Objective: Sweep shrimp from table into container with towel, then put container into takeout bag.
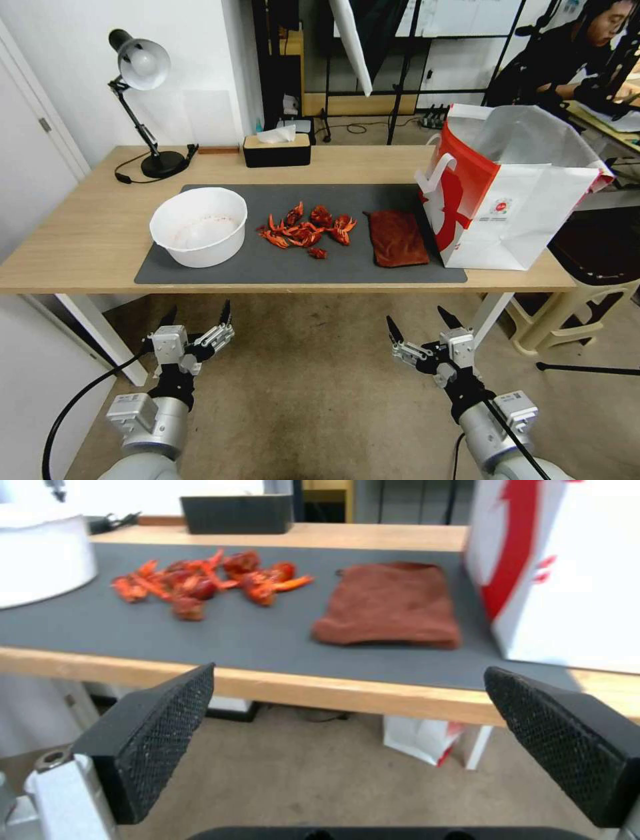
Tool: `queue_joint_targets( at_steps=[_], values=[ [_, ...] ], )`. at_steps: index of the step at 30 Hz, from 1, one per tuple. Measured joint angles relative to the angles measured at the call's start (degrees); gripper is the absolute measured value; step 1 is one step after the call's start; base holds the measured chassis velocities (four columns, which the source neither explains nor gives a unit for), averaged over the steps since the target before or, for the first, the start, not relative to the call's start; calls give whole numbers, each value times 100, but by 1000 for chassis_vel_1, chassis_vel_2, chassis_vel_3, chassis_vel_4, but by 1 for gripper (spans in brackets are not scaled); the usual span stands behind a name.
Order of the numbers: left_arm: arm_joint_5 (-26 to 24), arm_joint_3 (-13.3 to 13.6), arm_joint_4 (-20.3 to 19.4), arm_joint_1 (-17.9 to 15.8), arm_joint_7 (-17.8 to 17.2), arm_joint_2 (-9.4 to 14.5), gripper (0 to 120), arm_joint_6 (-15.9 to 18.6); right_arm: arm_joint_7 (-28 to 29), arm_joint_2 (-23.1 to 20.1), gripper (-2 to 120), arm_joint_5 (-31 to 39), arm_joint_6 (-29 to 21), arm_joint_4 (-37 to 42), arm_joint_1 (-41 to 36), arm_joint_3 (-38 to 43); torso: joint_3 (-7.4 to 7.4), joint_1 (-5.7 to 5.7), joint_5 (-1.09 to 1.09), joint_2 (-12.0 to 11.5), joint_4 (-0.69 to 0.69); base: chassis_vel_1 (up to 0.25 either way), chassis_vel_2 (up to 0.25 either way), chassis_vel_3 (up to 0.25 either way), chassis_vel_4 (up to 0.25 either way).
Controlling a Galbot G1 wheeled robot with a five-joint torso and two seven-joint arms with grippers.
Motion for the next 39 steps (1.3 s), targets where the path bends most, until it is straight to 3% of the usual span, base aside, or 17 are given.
queue_joint_targets(
  at_steps=[5, 8, 10, 13, 29, 31, 35, 39],
  values=[
    [-345, -398, 45, -104, 49, 150, 100, 35, 10, -83, 100, 202, -7, -49, 48, 233, 0, 0, 0, 0, -1, 0, 0, 0, 0],
    [-293, -322, 47, -86, 81, 146, 100, 36, 11, 9, 100, 121, -7, -26, 54, 128, 0, 0, 0, 0, -1, 0, 0, 0, 0],
    [-59, -53, 78, -85, 115, 16, 100, 34, -20, 156, 100, -141, 62, -29, 12, -112, 0, 0, -1, 0, -1, 0, 0, 0, 0],
    [100, 114, 126, -66, 143, -89, 100, -3, -44, 218, 100, -244, 141, -101, -25, -209, 0, 0, 0, 0, -1, 0, 0, 0, 0],
    [114, 81, 213, 6, 183, -25, 100, -96, -61, 106, 100, -70, 181, -165, -15, -60, 0, 0, -1, 0, -1, 0, 0, 0, 0],
    [-68, -105, 235, -18, 194, 118, 100, -128, -62, 26, 100, 43, 143, -127, 21, 29, 0, 0, -1, 0, -1, 0, 0, 0, 0],
    [-260, -211, 234, -167, 194, 224, 100, -133, -63, 61, 100, 37, 129, -125, 35, 10, 0, 0, -2, 0, 2, 0, 0, 0, 0],
    [-1111, -453, 402, -982, 503, 857, 100, -297, -63, 58, 100, -15, 98, -162, 52, -30, 0, 0, 0, 0, -3, 0, 0, 0, 0]
  ],
)
